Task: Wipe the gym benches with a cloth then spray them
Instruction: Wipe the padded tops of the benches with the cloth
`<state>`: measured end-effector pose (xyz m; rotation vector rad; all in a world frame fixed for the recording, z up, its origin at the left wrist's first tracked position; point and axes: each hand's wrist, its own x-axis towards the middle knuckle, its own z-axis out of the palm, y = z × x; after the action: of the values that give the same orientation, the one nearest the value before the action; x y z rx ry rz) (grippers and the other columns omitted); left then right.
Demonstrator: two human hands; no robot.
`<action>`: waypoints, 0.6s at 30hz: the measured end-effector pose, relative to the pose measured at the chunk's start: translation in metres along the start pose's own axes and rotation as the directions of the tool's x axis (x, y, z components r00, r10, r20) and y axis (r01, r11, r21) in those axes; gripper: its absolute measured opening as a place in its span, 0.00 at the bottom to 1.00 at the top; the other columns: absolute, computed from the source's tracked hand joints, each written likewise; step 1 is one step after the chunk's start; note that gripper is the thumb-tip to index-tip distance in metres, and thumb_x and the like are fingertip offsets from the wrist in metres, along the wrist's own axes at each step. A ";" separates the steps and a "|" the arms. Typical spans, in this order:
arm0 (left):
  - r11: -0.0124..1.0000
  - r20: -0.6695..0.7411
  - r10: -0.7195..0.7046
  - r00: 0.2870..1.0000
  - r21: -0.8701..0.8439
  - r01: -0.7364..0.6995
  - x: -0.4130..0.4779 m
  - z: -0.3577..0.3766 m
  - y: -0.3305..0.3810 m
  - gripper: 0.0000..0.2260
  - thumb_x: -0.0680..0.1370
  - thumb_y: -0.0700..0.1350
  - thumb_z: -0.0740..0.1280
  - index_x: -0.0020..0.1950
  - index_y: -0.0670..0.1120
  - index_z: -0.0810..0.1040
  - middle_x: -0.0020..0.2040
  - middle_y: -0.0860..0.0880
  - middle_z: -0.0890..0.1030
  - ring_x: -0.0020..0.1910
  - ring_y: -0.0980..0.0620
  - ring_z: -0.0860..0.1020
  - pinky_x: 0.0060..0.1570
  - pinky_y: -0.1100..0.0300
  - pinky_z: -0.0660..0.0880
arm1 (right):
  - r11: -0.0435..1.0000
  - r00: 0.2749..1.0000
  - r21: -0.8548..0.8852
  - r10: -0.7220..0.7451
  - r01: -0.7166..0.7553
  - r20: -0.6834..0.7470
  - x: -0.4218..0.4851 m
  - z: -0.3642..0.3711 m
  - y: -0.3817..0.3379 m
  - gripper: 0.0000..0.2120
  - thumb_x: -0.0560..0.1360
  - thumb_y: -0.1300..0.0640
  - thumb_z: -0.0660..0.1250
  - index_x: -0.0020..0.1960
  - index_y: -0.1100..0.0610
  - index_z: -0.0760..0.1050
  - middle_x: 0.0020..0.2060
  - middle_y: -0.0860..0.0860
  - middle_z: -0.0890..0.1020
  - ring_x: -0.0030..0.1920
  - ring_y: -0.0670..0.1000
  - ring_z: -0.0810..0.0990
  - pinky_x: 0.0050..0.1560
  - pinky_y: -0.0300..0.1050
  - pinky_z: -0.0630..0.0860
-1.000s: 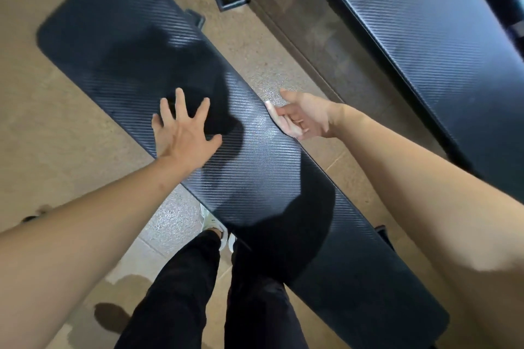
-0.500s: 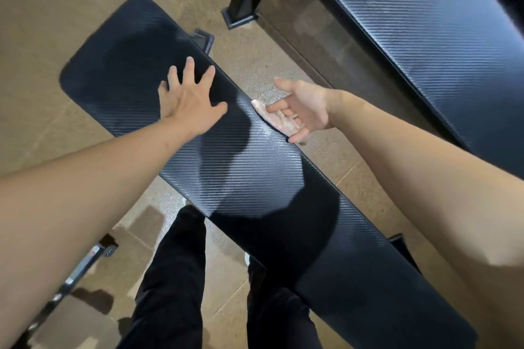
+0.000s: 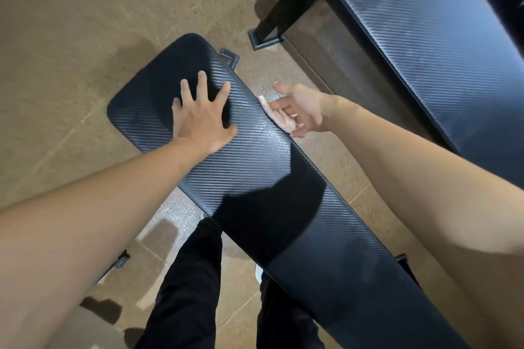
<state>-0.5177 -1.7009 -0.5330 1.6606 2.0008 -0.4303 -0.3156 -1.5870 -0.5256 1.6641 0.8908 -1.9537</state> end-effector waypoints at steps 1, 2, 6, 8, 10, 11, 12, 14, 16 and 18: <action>1.000 -0.002 0.015 1.000 0.003 -0.015 0.001 -0.001 -0.004 0.41 0.76 0.66 0.66 0.82 0.59 0.48 0.84 0.42 0.45 0.80 0.31 0.49 0.74 0.34 0.61 | 1.000 1.000 0.007 0.001 -0.001 -0.002 0.002 0.003 -0.009 0.29 0.80 0.33 0.52 0.68 0.53 0.75 0.76 0.51 0.65 0.70 0.54 0.66 0.60 0.54 0.70; 0.999 0.000 0.034 0.999 0.007 -0.034 0.001 -0.001 -0.008 0.40 0.76 0.67 0.65 0.82 0.59 0.48 0.84 0.42 0.46 0.80 0.31 0.49 0.73 0.35 0.62 | 1.000 1.000 0.016 0.001 -0.001 0.001 0.004 0.005 -0.018 0.30 0.81 0.34 0.52 0.70 0.54 0.73 0.76 0.52 0.65 0.70 0.53 0.67 0.61 0.55 0.69; 0.992 -0.017 0.123 0.992 0.008 -0.122 -0.002 -0.001 -0.026 0.38 0.77 0.65 0.64 0.83 0.56 0.54 0.84 0.42 0.48 0.81 0.34 0.51 0.71 0.38 0.65 | 1.000 0.999 0.015 -0.020 0.019 0.040 0.017 0.013 -0.056 0.27 0.81 0.35 0.52 0.65 0.53 0.75 0.70 0.50 0.72 0.62 0.50 0.74 0.63 0.55 0.68; 0.989 -0.033 0.141 0.990 -0.037 -0.142 -0.003 -0.003 -0.034 0.37 0.77 0.64 0.65 0.82 0.53 0.59 0.84 0.42 0.52 0.81 0.36 0.54 0.69 0.39 0.67 | 0.999 0.999 0.015 -0.029 0.029 0.038 0.021 0.017 -0.075 0.27 0.81 0.36 0.52 0.64 0.54 0.77 0.66 0.50 0.76 0.61 0.51 0.76 0.57 0.53 0.70; 0.988 -0.055 0.132 0.990 -0.079 -0.136 -0.003 -0.005 -0.042 0.35 0.77 0.62 0.66 0.81 0.50 0.64 0.83 0.41 0.56 0.80 0.37 0.57 0.69 0.40 0.68 | 0.999 0.998 0.012 -0.038 0.038 0.048 0.023 0.022 -0.095 0.29 0.80 0.35 0.52 0.65 0.55 0.77 0.64 0.51 0.79 0.62 0.53 0.77 0.50 0.51 0.72; 0.989 -0.072 0.113 0.991 -0.090 -0.120 -0.002 -0.006 -0.048 0.34 0.76 0.61 0.66 0.80 0.49 0.65 0.82 0.41 0.58 0.80 0.37 0.59 0.68 0.39 0.68 | 0.999 0.997 0.004 -0.044 0.044 0.057 0.024 0.024 -0.105 0.30 0.80 0.35 0.51 0.65 0.56 0.78 0.64 0.51 0.79 0.63 0.53 0.77 0.48 0.51 0.72; 0.991 -0.090 0.083 0.993 -0.100 -0.092 -0.002 -0.006 -0.053 0.34 0.76 0.61 0.65 0.79 0.49 0.66 0.82 0.40 0.59 0.79 0.36 0.60 0.68 0.38 0.68 | 0.999 0.997 -0.004 -0.049 0.049 0.066 0.026 0.026 -0.113 0.31 0.80 0.34 0.51 0.66 0.56 0.78 0.65 0.52 0.79 0.63 0.53 0.77 0.48 0.51 0.72; 0.991 -0.113 -0.010 0.994 -0.132 -0.005 -0.002 -0.007 -0.067 0.34 0.76 0.62 0.65 0.79 0.50 0.66 0.82 0.41 0.59 0.79 0.34 0.58 0.70 0.36 0.66 | 0.999 0.996 -0.017 -0.047 0.048 0.078 0.029 0.029 -0.130 0.33 0.81 0.33 0.49 0.66 0.56 0.78 0.66 0.52 0.77 0.63 0.53 0.76 0.47 0.51 0.72; 0.982 -0.105 -0.110 0.988 -0.168 0.091 -0.002 -0.007 -0.080 0.36 0.75 0.63 0.65 0.80 0.52 0.64 0.83 0.41 0.56 0.80 0.33 0.55 0.73 0.33 0.61 | 0.999 0.995 -0.008 -0.033 0.034 0.093 0.032 0.033 -0.147 0.35 0.81 0.32 0.47 0.67 0.56 0.76 0.67 0.52 0.75 0.63 0.53 0.75 0.51 0.51 0.74; 0.965 -0.073 -0.194 0.978 -0.196 0.177 -0.003 -0.005 -0.093 0.37 0.74 0.64 0.65 0.81 0.54 0.62 0.83 0.41 0.54 0.79 0.32 0.53 0.74 0.32 0.57 | 0.999 0.995 -0.020 -0.029 0.031 0.098 0.036 0.036 -0.162 0.38 0.80 0.30 0.47 0.71 0.58 0.72 0.69 0.53 0.76 0.61 0.50 0.77 0.66 0.54 0.71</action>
<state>-0.6092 -1.7197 -0.5337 1.4072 2.2008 -0.2228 -0.4582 -1.4952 -0.5263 1.5372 0.9012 -2.0194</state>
